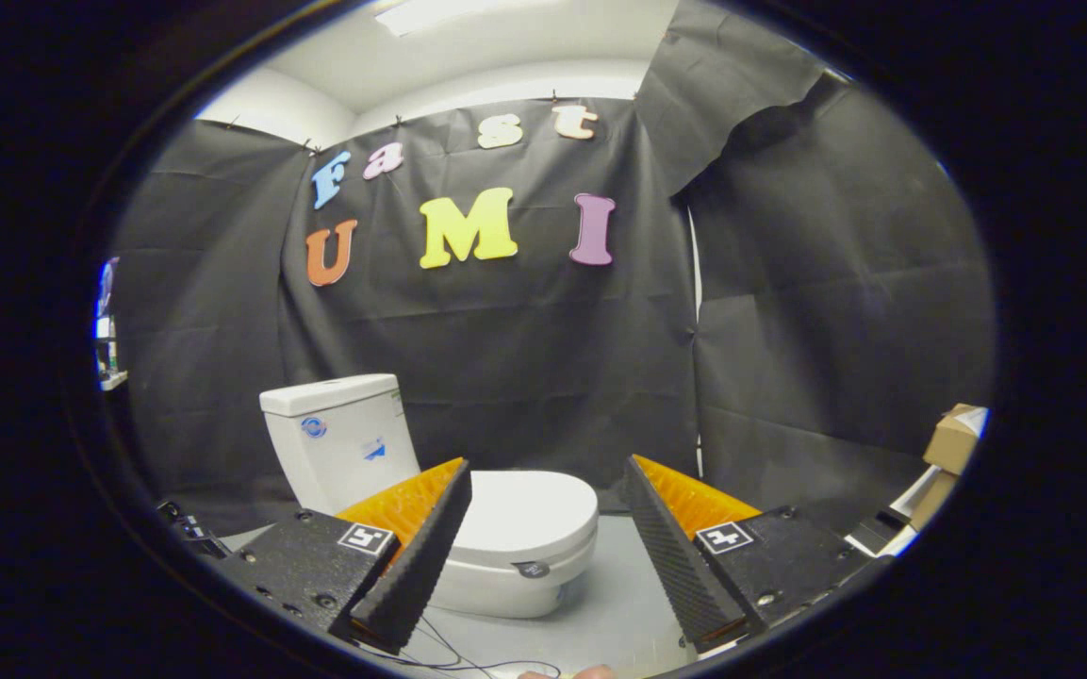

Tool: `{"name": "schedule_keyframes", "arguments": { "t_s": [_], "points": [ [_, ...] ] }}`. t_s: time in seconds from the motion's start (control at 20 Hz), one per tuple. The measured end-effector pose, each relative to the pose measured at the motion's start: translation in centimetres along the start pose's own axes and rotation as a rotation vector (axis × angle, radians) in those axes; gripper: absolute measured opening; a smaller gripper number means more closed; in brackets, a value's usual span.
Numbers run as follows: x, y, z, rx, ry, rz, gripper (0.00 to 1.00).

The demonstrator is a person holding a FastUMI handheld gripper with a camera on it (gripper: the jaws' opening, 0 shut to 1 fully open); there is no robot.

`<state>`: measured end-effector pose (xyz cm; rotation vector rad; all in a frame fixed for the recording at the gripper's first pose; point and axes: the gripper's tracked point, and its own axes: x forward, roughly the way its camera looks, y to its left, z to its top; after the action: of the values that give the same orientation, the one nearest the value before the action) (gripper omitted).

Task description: Open the toilet lid.

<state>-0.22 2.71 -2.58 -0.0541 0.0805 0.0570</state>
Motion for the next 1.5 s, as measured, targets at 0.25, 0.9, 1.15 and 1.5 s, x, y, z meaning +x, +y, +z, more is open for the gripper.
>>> {"name": "schedule_keyframes", "arguments": {
  "t_s": [0.25,0.9,1.15,1.5],
  "points": [
    [1.2,1.9,-1.6,0.027,0.068,0.030,1.00],
    [10.0,5.5,-9.7,0.208,0.334,0.079,1.00],
    [13.0,4.9,-16.2,0.345,0.482,0.061,0.99],
    [16.4,4.5,-20.6,0.740,0.600,0.084,0.99]
  ]
}}
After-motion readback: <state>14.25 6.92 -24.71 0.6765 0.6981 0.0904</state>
